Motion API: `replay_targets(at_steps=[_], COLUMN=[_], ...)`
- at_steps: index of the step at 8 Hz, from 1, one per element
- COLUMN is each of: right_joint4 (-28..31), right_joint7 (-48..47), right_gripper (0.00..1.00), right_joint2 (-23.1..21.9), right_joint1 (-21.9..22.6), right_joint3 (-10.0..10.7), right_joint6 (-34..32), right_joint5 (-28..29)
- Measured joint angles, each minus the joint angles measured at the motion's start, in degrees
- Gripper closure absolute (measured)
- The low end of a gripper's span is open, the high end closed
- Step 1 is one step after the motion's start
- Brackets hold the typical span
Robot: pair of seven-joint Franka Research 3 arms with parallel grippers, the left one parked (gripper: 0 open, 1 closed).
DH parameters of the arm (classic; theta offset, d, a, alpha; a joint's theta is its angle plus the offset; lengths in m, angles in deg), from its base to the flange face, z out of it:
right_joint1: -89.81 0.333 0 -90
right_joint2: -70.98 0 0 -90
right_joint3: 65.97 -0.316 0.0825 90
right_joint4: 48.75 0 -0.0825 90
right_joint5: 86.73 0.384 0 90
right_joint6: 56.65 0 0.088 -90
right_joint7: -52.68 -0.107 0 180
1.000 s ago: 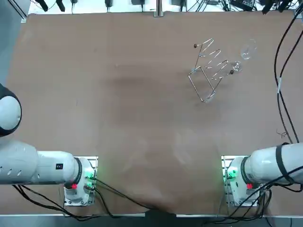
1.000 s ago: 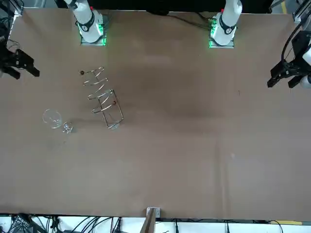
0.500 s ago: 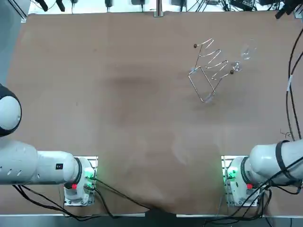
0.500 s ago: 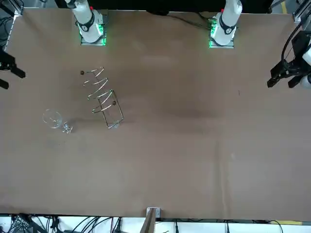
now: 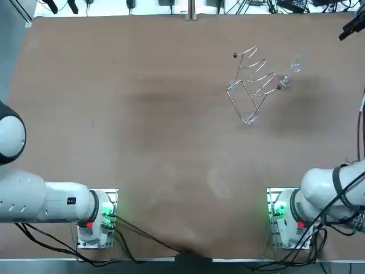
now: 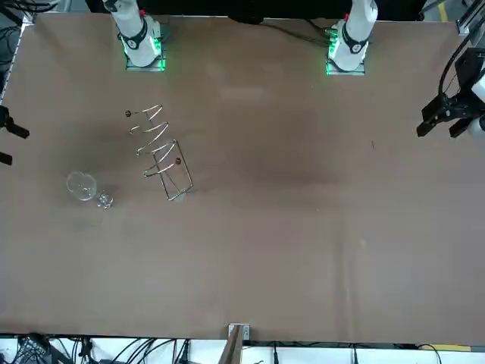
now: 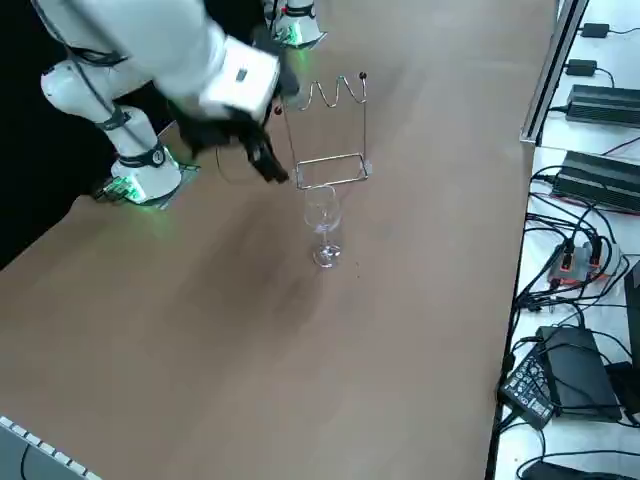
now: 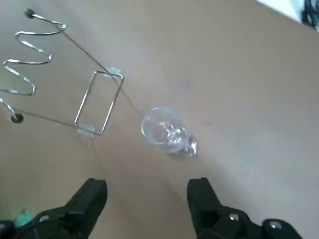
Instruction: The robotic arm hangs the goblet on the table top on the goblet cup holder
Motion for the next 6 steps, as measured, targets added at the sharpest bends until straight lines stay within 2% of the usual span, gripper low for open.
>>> replay_targets(at_steps=[3, 6], right_joint4=[0.0, 0.1], right_joint7=[17.5, 33.5], right_gripper=[0.01, 0.01], right_joint2=[8.1, 16.2], right_joint1=[-5.6, -8.8], right_joint3=[0.0, 0.0], right_joint6=[0.1, 0.0], right_joint5=[8.3, 15.3])
